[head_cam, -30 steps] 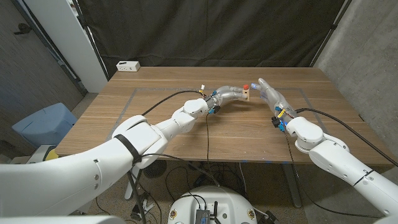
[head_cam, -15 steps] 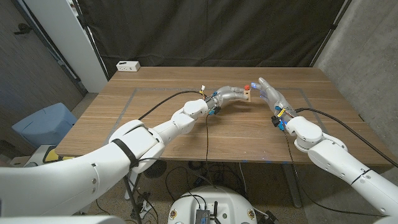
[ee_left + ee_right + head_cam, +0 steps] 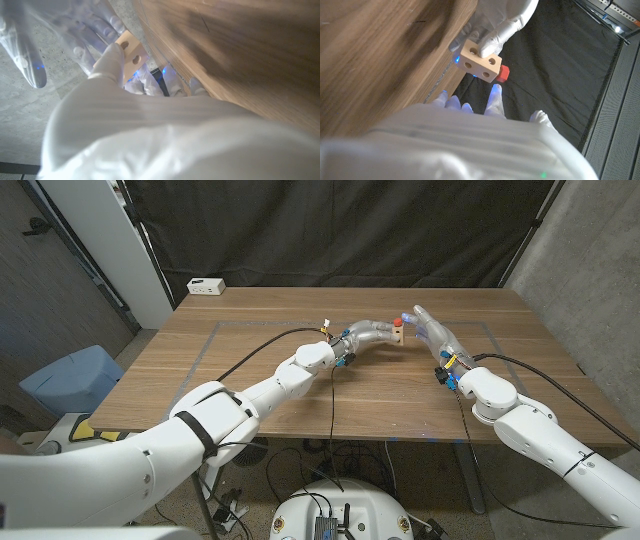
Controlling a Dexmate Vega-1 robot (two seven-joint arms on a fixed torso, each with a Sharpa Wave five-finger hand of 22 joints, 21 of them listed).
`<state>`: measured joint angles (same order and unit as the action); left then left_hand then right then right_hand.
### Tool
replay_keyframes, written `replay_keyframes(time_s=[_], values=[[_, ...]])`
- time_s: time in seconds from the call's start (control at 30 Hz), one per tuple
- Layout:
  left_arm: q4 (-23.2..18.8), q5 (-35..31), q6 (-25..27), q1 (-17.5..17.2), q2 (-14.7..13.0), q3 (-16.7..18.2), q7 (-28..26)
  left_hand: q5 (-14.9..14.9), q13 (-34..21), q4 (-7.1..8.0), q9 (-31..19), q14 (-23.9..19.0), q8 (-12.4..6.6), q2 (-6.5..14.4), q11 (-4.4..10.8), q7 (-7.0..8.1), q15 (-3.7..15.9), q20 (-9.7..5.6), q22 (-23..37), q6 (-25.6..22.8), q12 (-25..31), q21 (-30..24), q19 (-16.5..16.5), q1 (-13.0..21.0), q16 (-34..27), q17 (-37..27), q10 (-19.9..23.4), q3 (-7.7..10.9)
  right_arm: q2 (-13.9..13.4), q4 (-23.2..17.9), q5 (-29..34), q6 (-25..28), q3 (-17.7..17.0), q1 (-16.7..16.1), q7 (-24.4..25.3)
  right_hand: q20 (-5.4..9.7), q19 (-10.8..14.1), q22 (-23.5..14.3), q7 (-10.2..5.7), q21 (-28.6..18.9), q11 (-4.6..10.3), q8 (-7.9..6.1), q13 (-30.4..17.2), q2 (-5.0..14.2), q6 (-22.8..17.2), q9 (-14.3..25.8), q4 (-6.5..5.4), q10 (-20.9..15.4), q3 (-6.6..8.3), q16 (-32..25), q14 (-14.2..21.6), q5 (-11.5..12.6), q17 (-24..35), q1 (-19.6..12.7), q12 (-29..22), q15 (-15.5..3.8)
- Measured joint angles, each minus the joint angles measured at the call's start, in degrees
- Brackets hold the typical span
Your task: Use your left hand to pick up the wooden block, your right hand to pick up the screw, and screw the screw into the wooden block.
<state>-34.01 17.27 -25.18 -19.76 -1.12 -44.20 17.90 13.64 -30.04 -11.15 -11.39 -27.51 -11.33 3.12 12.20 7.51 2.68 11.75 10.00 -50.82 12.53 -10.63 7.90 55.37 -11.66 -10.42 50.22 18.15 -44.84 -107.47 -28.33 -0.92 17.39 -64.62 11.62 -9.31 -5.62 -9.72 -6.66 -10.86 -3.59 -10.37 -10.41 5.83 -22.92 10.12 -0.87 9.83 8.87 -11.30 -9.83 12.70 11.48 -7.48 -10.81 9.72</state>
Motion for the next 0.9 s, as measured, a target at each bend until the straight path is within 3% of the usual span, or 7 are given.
replay_keyframes(time_s=[0.9], values=[[1.02,0.00,0.10,0.38,0.27,-0.08,0.25,0.17,-0.11,0.00,0.04,0.00,-0.12,-0.01,0.01,-0.01,0.00,-0.20,0.00,0.01,0.30,-0.45,0.21,-0.01,0.00,0.00,-0.01,0.00,-0.03,-0.62,0.23,-0.06,1.03,0.12,-0.90,0.00,0.00,0.00,0.00,0.00,0.00,0.02,0.00,0.00,0.01,-0.03,0.00,0.00,0.00,0.00,0.00,0.00,0.00,0.00,0.00,0.00]])
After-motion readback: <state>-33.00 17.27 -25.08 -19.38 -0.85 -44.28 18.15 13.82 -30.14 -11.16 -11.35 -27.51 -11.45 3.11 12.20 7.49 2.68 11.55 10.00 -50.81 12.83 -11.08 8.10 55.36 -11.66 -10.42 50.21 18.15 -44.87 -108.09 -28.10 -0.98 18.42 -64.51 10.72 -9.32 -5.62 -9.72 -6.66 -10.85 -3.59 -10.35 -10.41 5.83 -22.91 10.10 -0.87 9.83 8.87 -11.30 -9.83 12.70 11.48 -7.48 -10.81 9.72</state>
